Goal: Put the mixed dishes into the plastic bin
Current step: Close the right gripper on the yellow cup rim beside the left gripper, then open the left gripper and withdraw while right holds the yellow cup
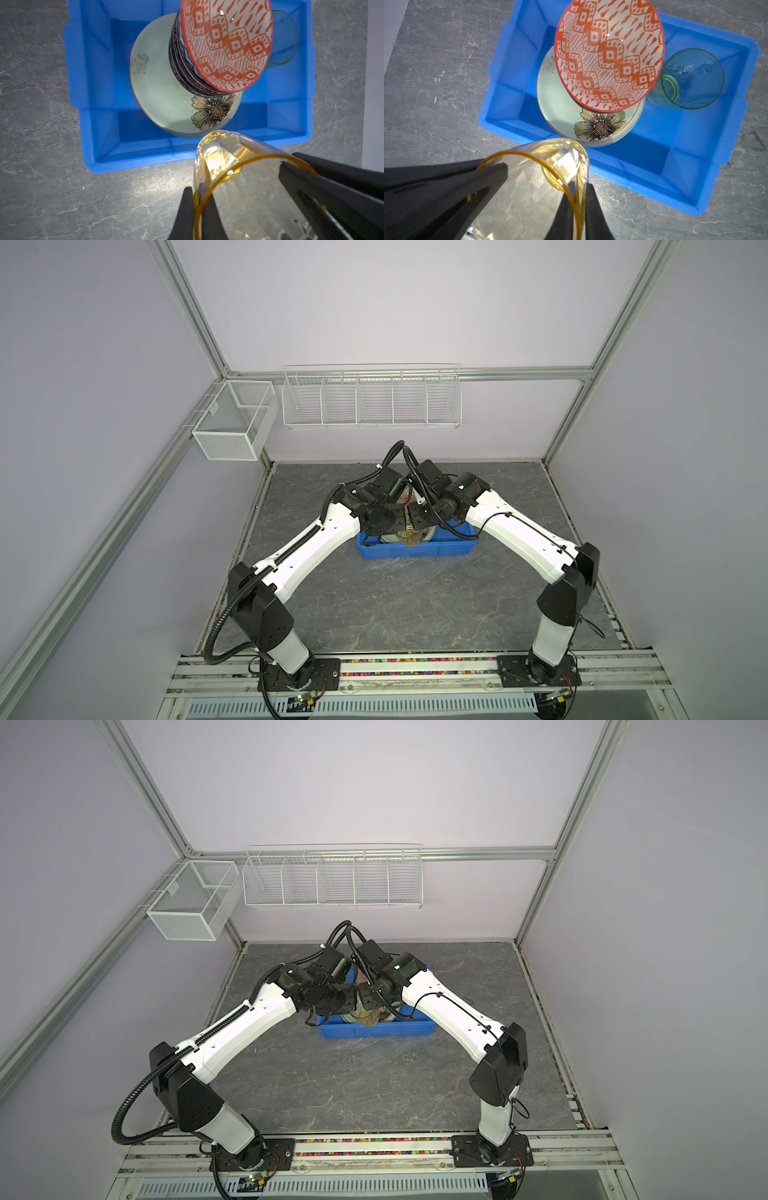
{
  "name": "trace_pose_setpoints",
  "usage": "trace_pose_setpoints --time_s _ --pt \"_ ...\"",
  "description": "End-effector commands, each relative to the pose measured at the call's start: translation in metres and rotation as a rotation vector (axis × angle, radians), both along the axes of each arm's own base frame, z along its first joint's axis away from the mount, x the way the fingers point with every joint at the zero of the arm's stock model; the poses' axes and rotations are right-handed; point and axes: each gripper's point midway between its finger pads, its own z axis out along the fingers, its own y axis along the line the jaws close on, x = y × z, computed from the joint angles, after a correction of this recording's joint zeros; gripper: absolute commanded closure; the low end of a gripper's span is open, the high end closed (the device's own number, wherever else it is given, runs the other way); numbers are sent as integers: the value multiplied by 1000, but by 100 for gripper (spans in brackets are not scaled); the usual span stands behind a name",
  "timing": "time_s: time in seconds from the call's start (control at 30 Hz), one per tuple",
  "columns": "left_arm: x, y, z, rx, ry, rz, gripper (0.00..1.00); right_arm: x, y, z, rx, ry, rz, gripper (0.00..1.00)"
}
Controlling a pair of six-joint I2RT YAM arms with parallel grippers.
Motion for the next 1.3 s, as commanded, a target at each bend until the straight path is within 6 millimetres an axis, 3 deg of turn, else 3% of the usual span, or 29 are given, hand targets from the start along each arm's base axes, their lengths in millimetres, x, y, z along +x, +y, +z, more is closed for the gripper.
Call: trace_pose_setpoints --time_s 0.0,0.7,0.97,1.27 --pt "-2 -1 14 -43 -22 14 92 -3 -14 -4 -36 -12 -55 93" --pt "5 -2 10 -72 -2 20 75 3 -48 -3 0 -21 -128 93" --pt "18 10 27 -90 -34 29 56 11 -62 -3 -4 -19 -150 93" --pt "42 48 60 -104 -123 53 28 23 -84 2 -21 -26 -185 93"
